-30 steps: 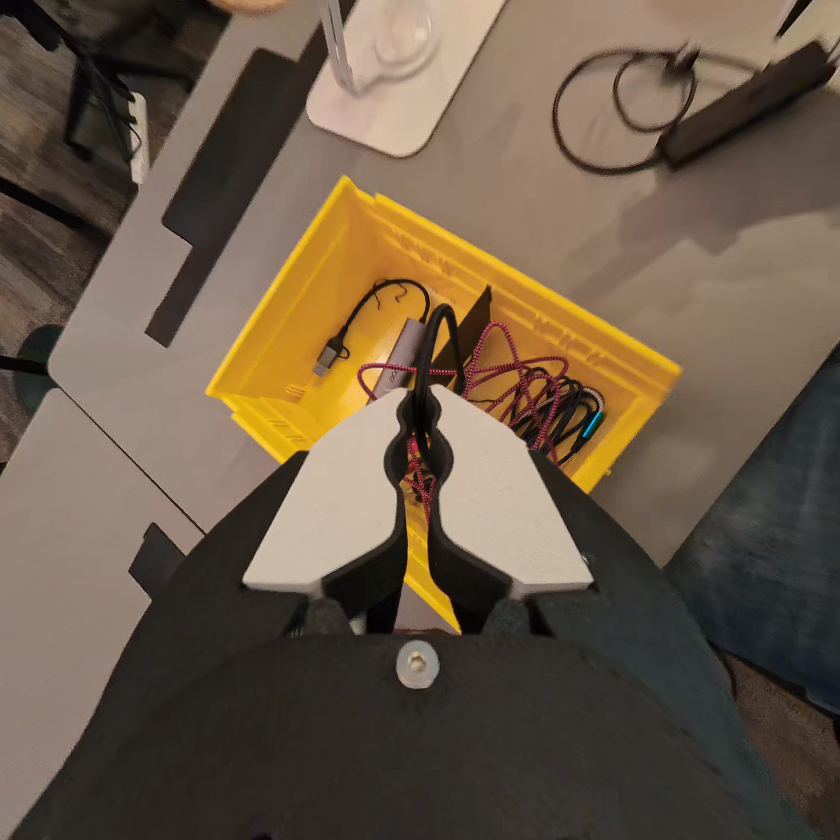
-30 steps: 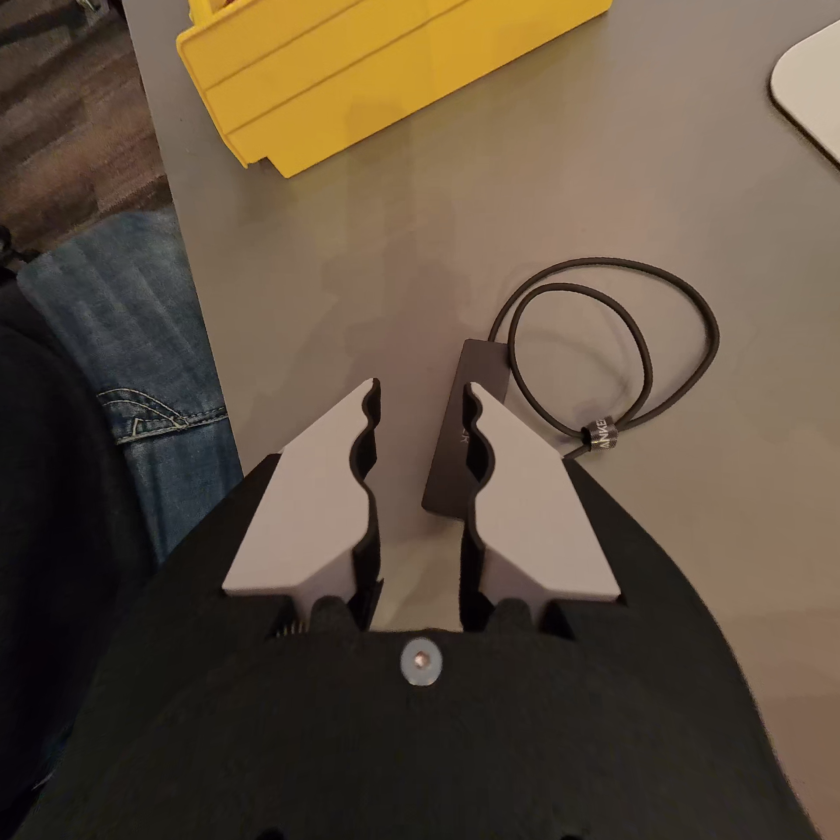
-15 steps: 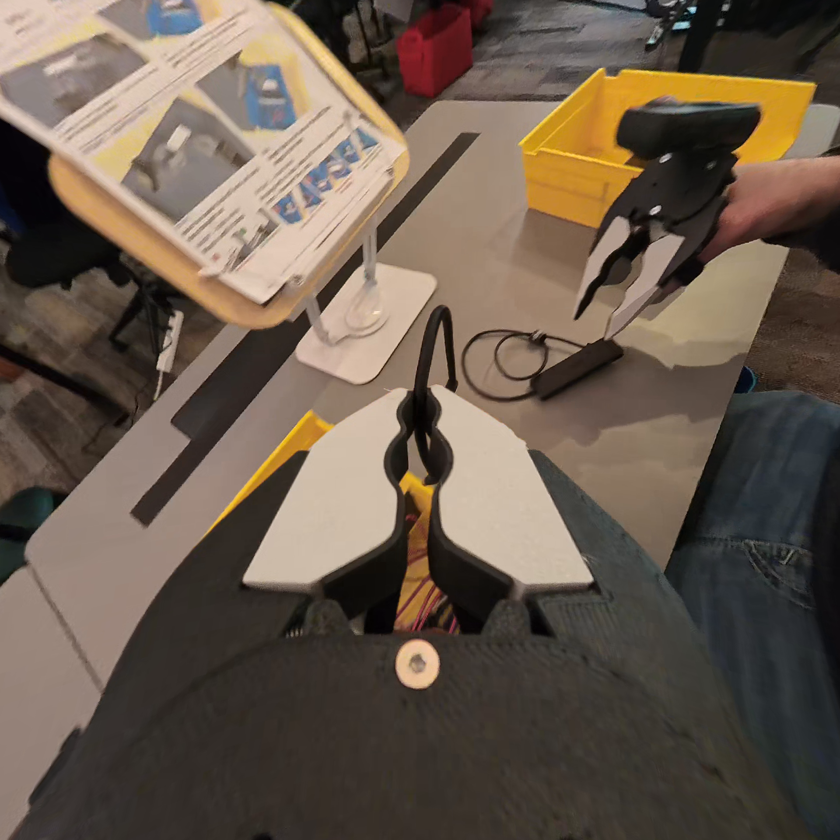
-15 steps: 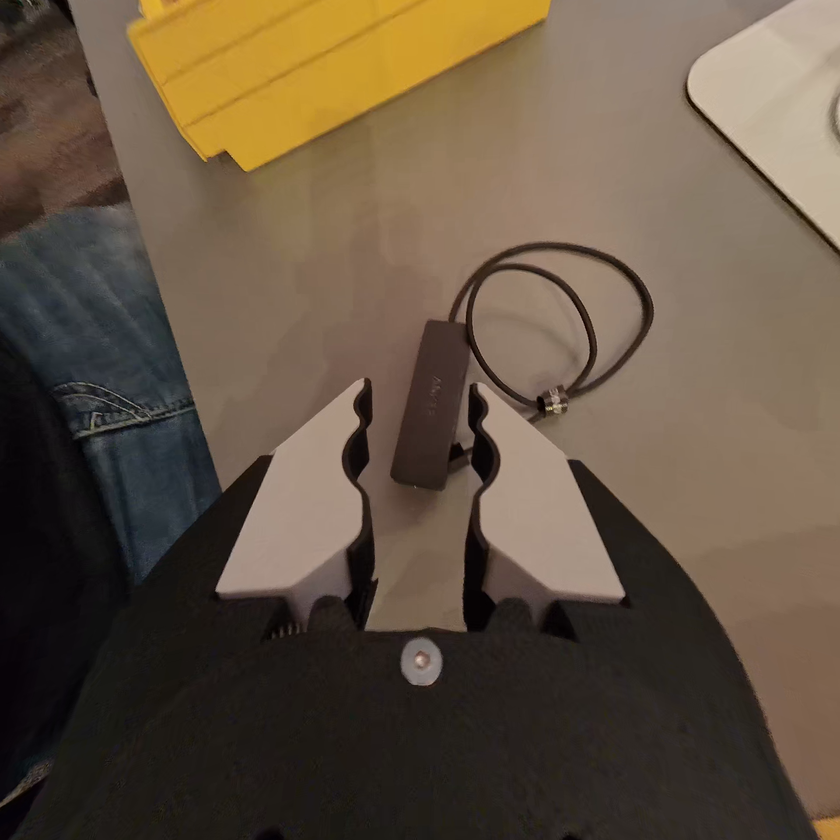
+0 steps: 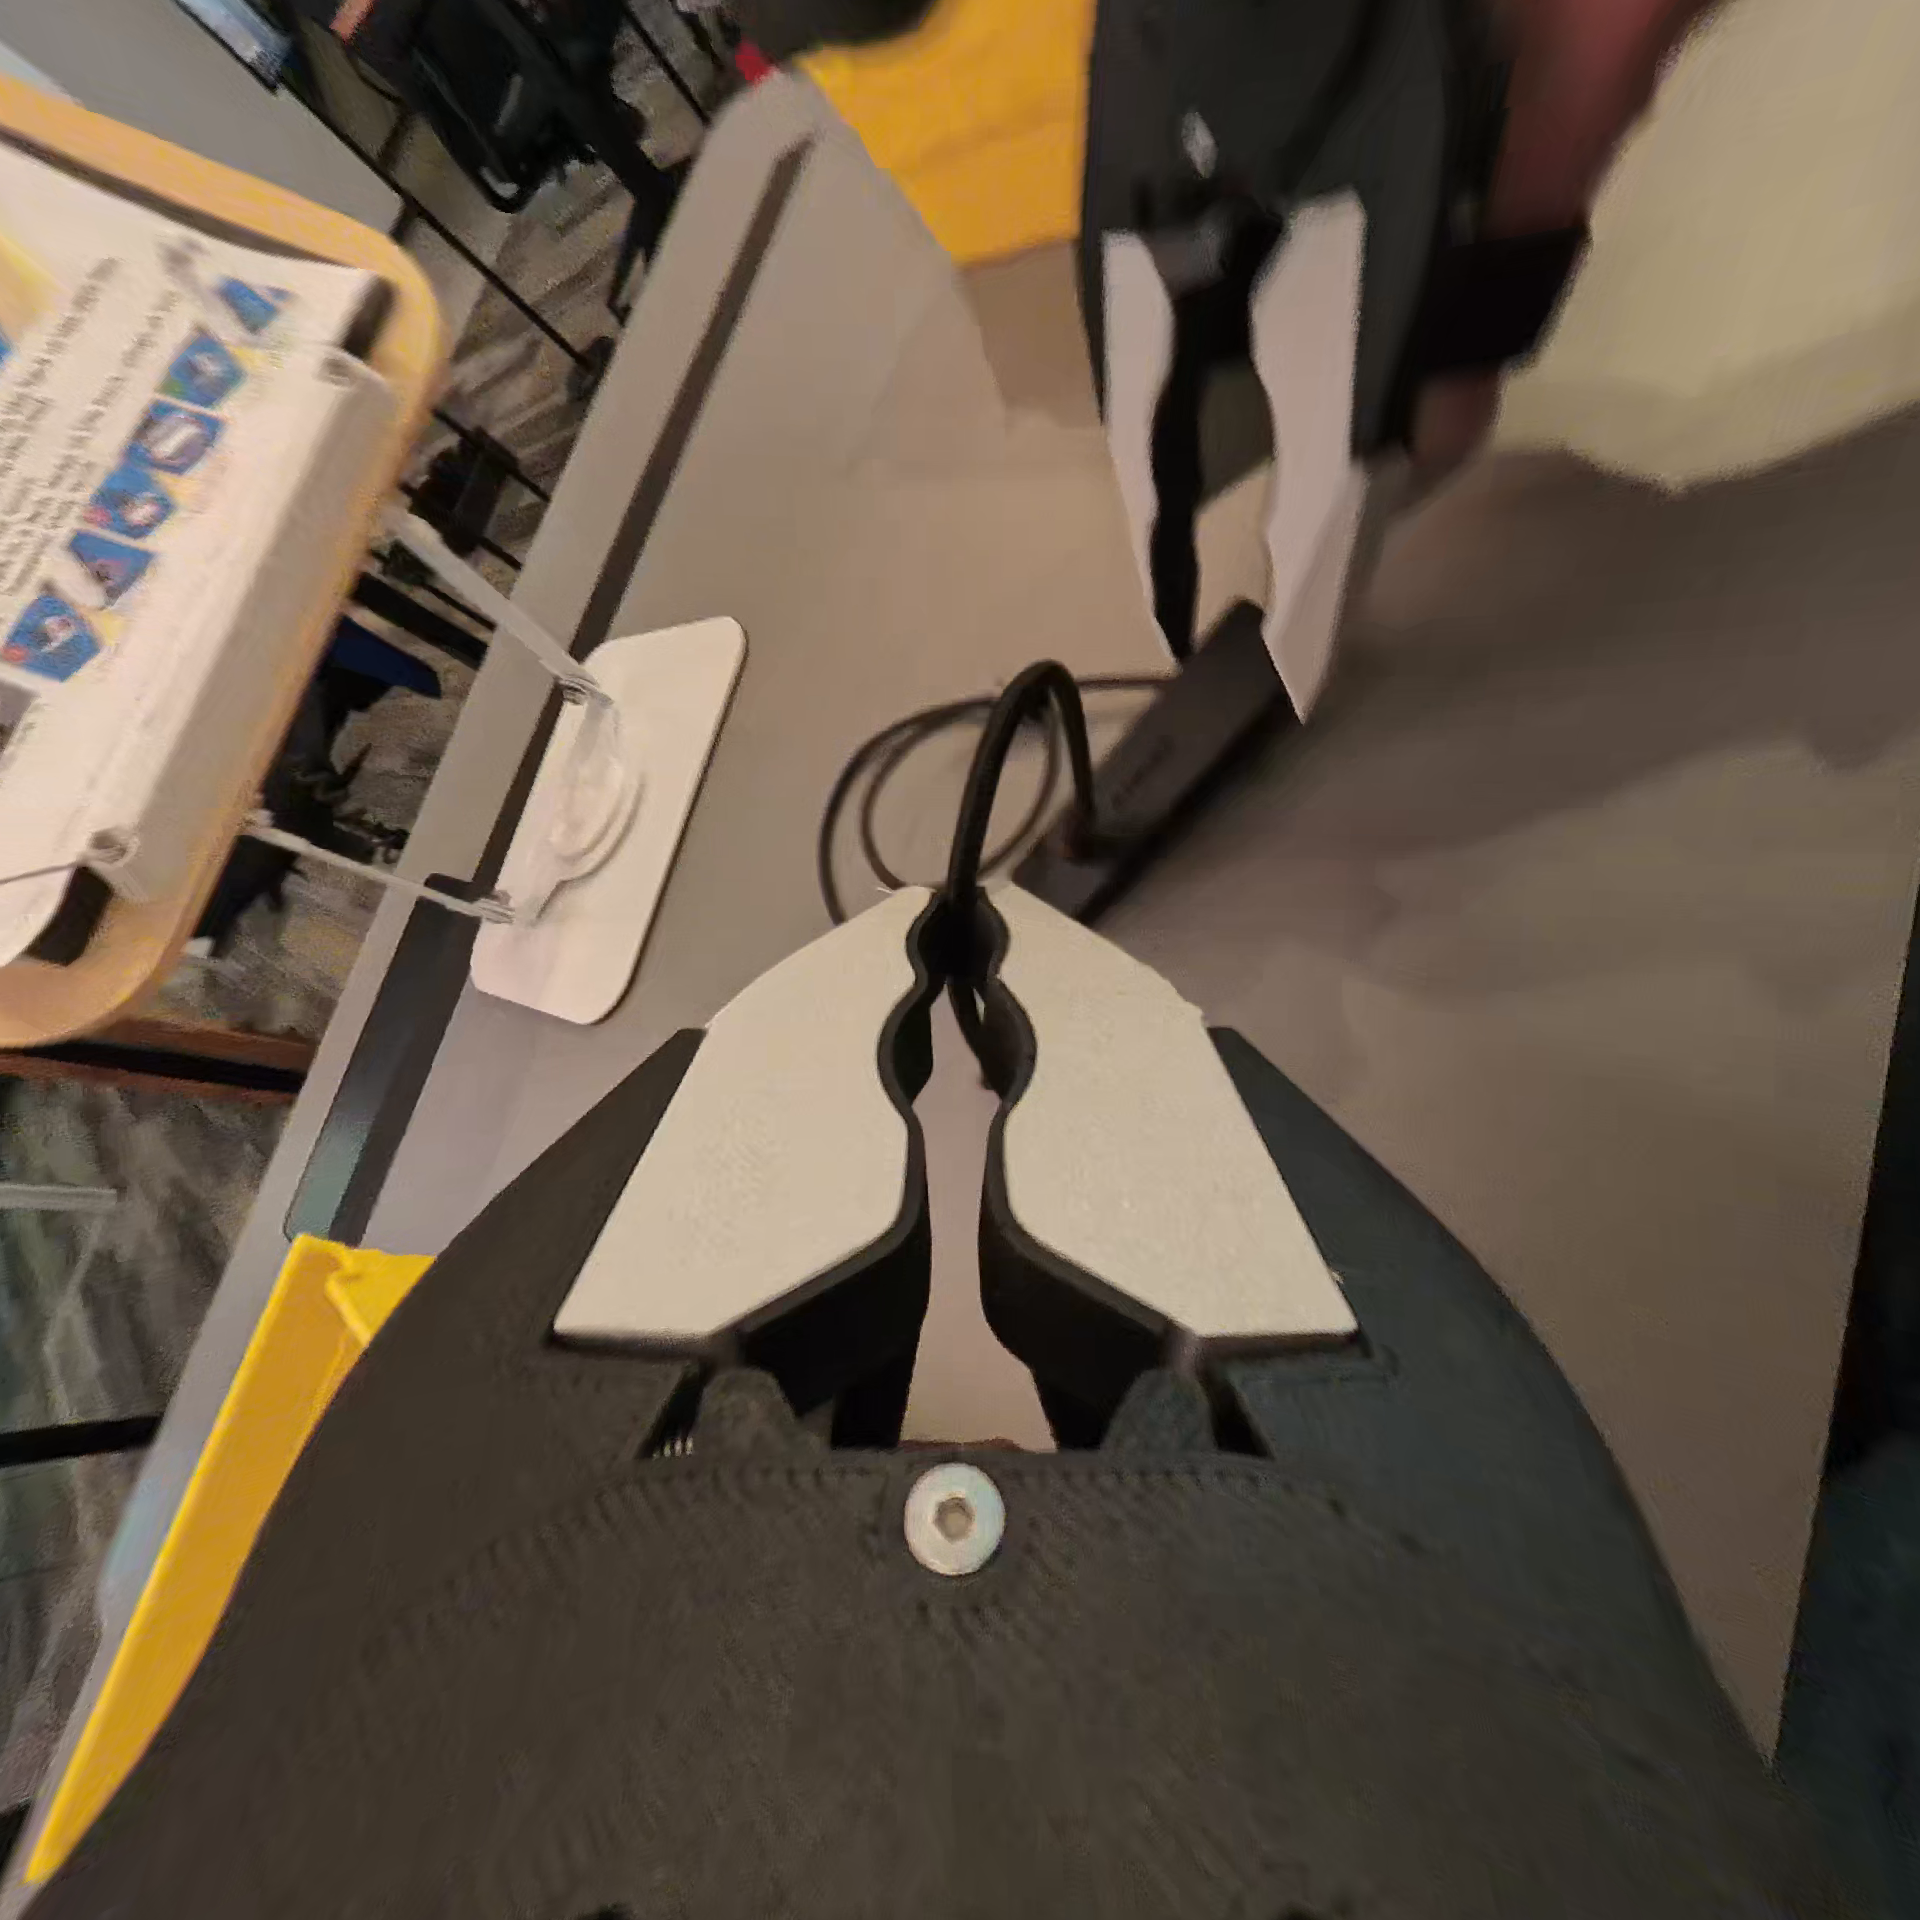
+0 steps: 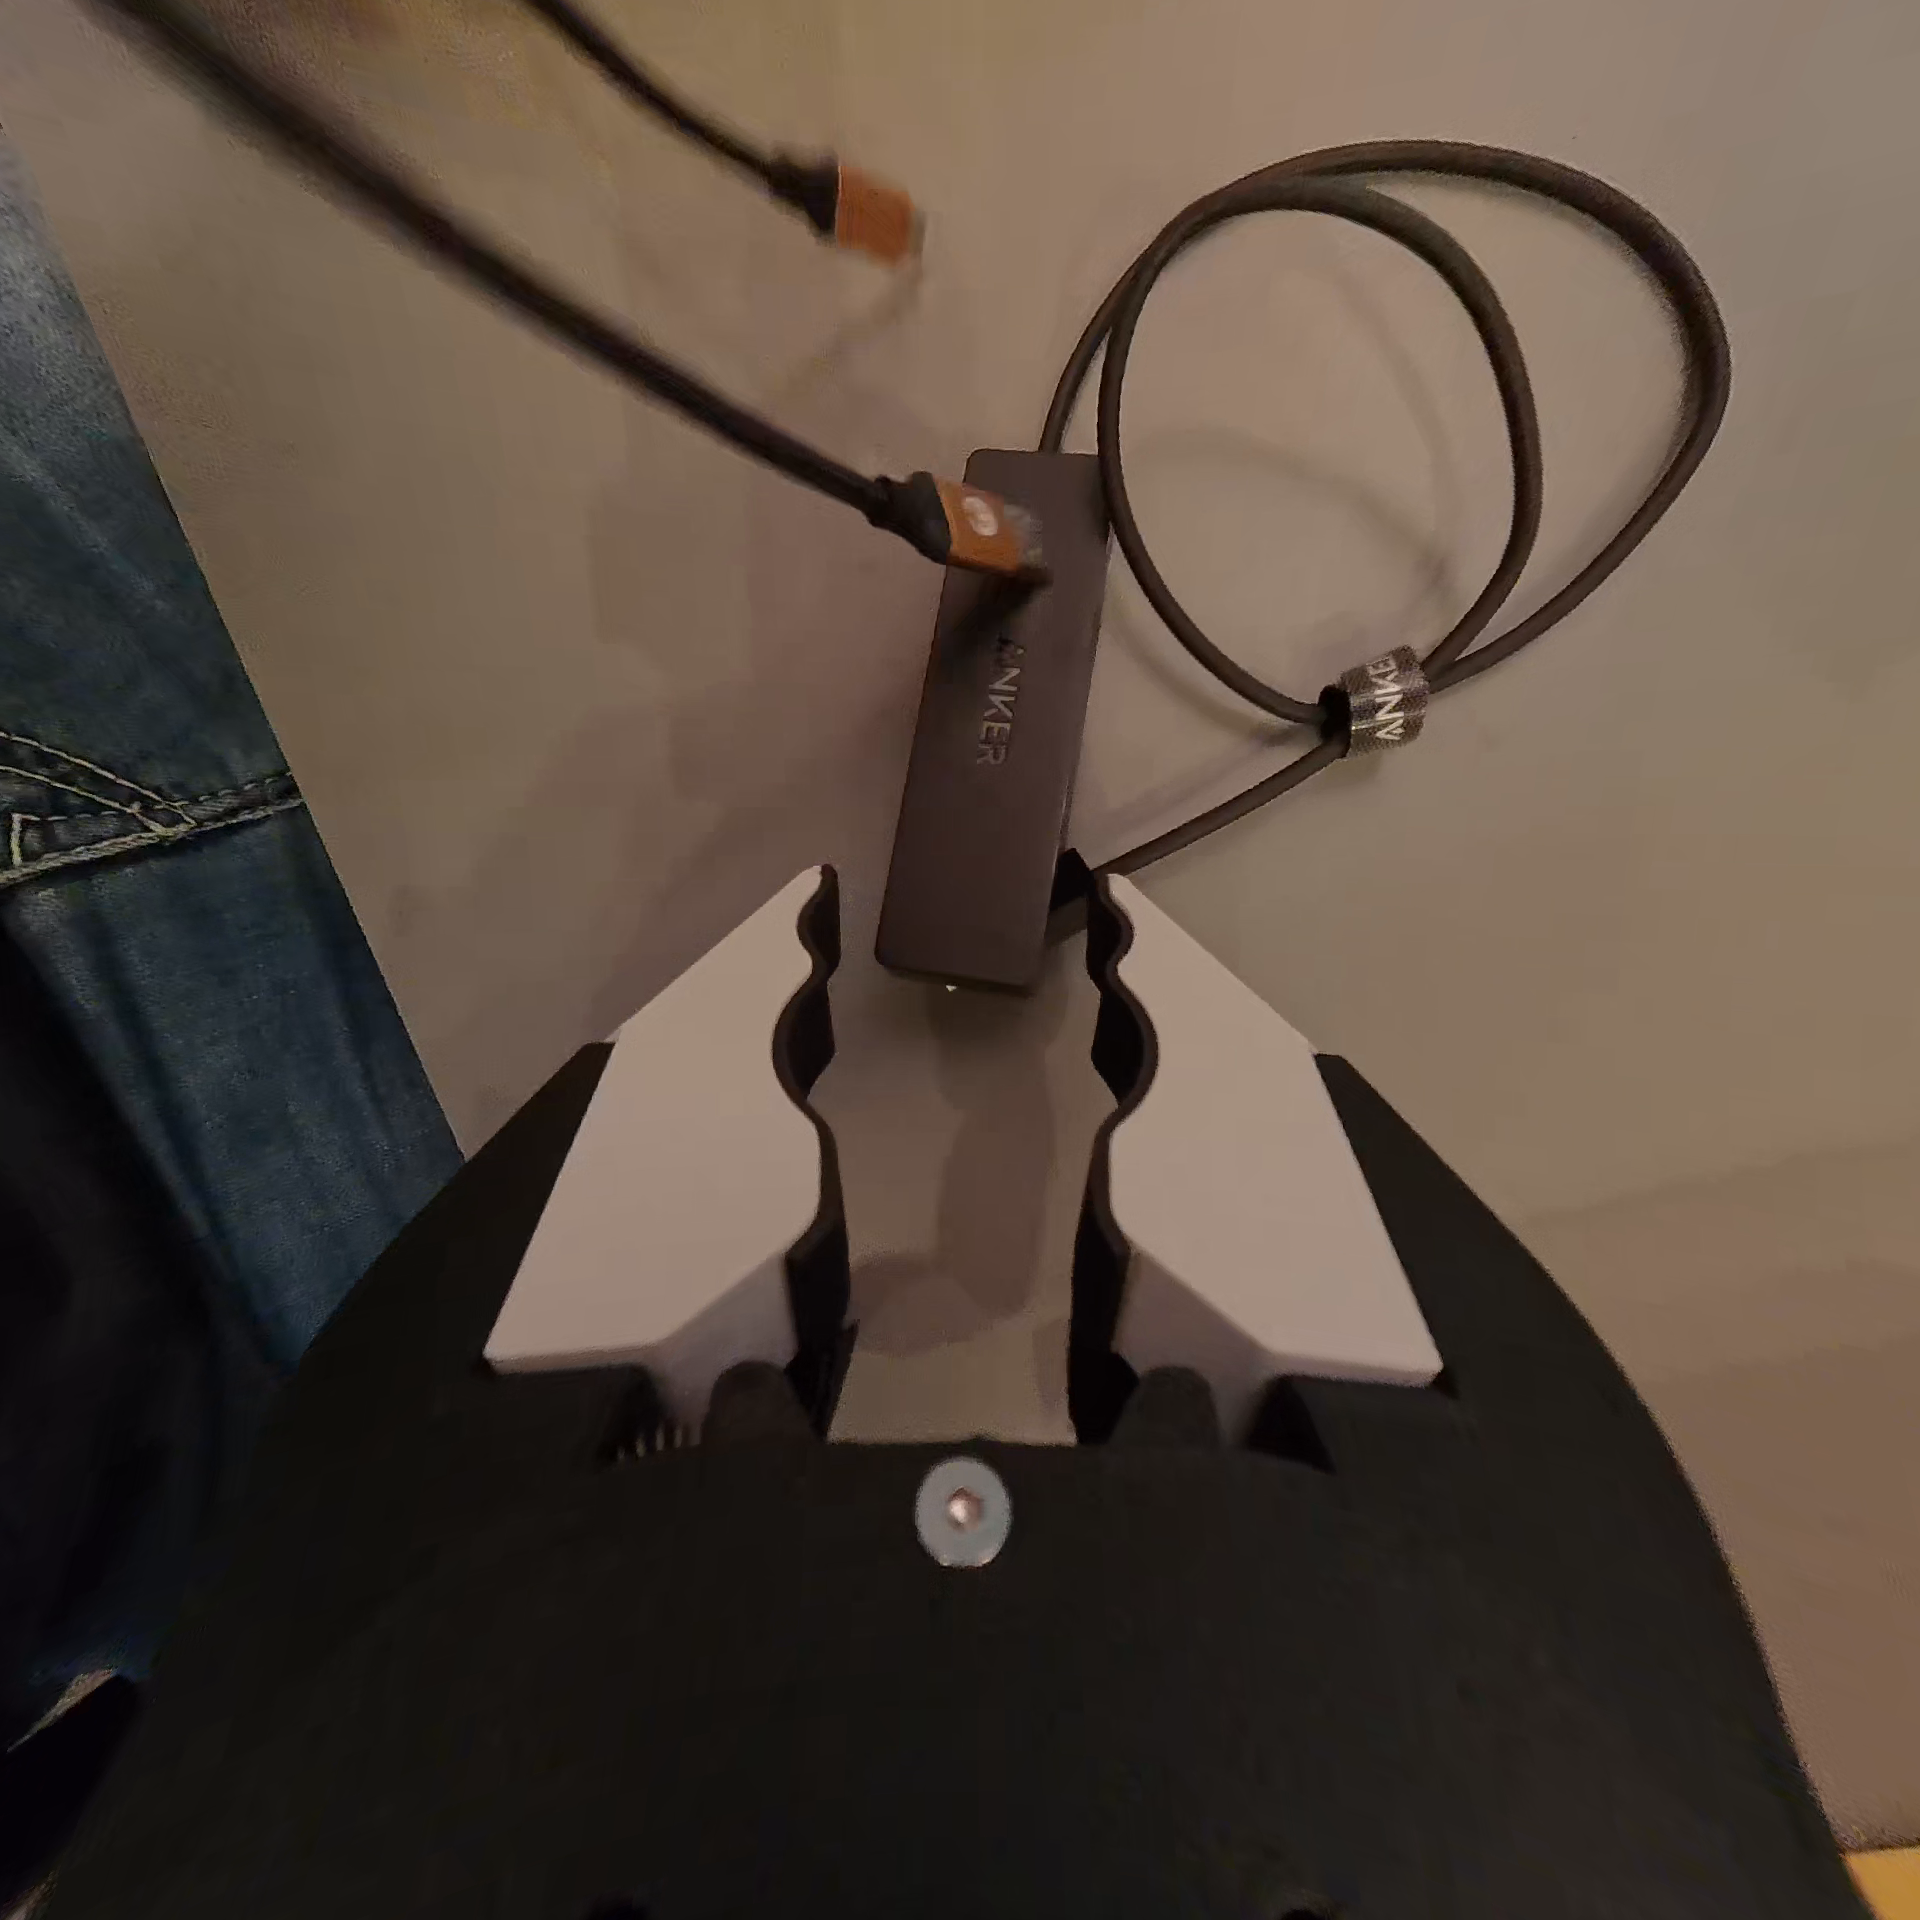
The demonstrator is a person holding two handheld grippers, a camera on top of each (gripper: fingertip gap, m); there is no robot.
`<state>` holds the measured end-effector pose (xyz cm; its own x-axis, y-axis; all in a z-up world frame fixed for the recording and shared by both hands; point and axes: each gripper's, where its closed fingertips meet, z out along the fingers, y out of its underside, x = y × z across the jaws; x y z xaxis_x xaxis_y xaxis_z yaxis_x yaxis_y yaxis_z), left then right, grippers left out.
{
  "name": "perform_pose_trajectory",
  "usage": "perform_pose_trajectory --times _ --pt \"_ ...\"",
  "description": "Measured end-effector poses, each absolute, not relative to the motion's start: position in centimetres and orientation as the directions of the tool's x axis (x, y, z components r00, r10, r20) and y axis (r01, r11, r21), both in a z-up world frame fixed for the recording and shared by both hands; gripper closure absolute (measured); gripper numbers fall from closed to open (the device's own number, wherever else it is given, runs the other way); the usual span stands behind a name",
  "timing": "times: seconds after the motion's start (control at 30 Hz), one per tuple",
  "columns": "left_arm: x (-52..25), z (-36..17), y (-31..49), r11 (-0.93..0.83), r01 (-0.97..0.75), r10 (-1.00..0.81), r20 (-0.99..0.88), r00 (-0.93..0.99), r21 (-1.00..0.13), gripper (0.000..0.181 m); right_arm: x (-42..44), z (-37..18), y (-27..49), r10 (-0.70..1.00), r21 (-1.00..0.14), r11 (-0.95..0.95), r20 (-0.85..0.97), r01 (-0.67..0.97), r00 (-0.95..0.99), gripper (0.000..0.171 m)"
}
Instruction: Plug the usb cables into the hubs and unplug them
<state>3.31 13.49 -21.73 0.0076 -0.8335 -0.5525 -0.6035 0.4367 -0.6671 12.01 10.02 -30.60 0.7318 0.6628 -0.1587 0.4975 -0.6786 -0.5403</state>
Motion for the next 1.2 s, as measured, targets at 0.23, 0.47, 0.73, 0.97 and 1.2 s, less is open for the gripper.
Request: perform_pose_trajectory --times 0.23,0.47,0.73,0.97,1.2 --pt "0.3 -28.0 11.1 0.423 -0.705 -0.854 -0.511 -0.099 -0.569 0.156 11.3 -30.5 9.3 0.65 -0.561 -0.69 -0.202 0.458 0.732 0.123" --pt "-0.9 -27.0 10.7 0.213 -0.713 -0.945 -0.327 0.023 -0.668 0.124 10.1 -30.3 8.5 0.669 -0.581 -0.684 -0.256 0.442 0.698 0.108" --pt "-0.5 -24.8 11.3 0.055 -0.658 -0.969 -0.198 0.146 -0.751 0.126 7.5 -30.2 7.3 0.682 -0.607 -0.68 -0.317 0.412 0.659 0.102" --pt "0.0 -26.9 10.7 0.026 -0.723 -0.973 -0.183 0.14 -0.691 0.132 8.0 -28.9 8.2 0.74 -0.668 -0.583 -0.203 0.462 0.641 0.101" --pt "4.1 -27.9 10.2 -0.07 -0.71 -0.989 -0.046 0.143 -0.701 0.13 7.9 -29.6 9.6 0.791 -0.661 -0.534 -0.173 0.526 0.587 0.105"
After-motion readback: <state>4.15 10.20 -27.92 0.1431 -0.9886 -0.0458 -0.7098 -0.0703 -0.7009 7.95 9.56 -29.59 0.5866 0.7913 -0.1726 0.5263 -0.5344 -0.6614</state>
